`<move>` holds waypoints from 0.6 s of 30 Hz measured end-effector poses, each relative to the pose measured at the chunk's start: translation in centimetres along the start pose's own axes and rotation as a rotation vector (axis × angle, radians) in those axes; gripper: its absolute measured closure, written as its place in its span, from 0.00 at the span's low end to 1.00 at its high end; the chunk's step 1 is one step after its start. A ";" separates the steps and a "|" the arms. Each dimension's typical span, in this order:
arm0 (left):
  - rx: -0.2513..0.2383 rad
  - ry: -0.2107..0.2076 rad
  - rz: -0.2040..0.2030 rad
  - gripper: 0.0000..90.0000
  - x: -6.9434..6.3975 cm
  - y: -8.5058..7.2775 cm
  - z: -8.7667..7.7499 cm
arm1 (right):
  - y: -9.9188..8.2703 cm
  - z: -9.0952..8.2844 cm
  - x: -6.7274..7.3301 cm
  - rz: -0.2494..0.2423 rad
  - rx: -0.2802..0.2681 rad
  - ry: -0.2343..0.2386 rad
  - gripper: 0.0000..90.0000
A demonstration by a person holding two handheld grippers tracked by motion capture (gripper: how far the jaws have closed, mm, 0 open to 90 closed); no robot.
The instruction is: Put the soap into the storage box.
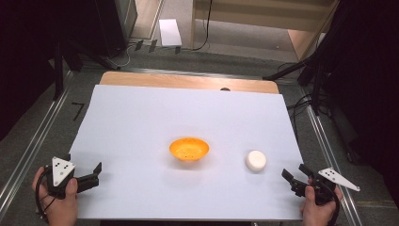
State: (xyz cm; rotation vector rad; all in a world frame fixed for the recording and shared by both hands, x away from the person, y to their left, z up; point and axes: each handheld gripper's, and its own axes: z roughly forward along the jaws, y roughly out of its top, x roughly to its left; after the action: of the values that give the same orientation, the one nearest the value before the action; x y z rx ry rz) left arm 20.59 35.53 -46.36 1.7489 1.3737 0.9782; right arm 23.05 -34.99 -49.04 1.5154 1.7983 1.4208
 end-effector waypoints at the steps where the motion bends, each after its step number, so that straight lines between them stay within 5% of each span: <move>1: 0.000 0.000 0.000 0.00 0.0 0.0 0.0 | 0.0 0.0 0.0 -0.010 0.000 0.011 0.15; 18: 0.004 -0.005 -0.006 0.00 0.1 0.0 0.0 | 0.0 0.1 0.2 -0.033 0.017 0.030 0.16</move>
State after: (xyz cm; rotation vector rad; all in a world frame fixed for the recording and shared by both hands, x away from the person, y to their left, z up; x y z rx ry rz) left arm 20.63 35.59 -46.35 1.7482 1.3785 0.9674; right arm 23.07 -34.78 -49.01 1.4736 1.8488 1.4235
